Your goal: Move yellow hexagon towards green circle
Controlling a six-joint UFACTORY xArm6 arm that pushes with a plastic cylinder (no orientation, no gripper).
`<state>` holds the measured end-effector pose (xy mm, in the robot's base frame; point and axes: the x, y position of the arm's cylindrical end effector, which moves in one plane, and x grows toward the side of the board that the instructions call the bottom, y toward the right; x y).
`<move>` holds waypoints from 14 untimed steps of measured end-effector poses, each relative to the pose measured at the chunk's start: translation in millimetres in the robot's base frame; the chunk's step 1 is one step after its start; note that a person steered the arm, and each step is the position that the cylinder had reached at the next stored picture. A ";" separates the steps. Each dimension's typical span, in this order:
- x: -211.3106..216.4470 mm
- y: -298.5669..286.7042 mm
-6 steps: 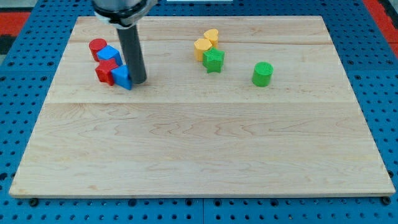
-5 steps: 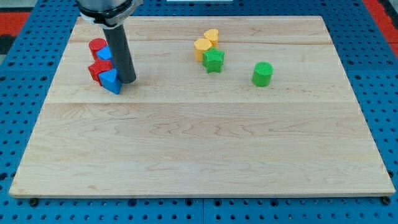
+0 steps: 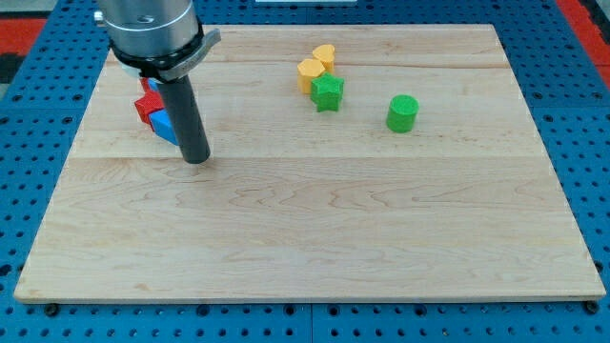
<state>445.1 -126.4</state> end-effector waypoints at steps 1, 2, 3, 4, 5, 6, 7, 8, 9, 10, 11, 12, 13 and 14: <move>-4.6 24.1; -36.3 24.7; -75.0 24.8; -112.2 24.8; -131.4 47.5; -154.1 67.1; -173.9 90.4; -175.6 113.5; -175.5 135.3; -174.6 145.0; -171.5 148.1; -173.5 111.7; -169.5 100.0; -150.0 105.2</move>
<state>295.1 -21.2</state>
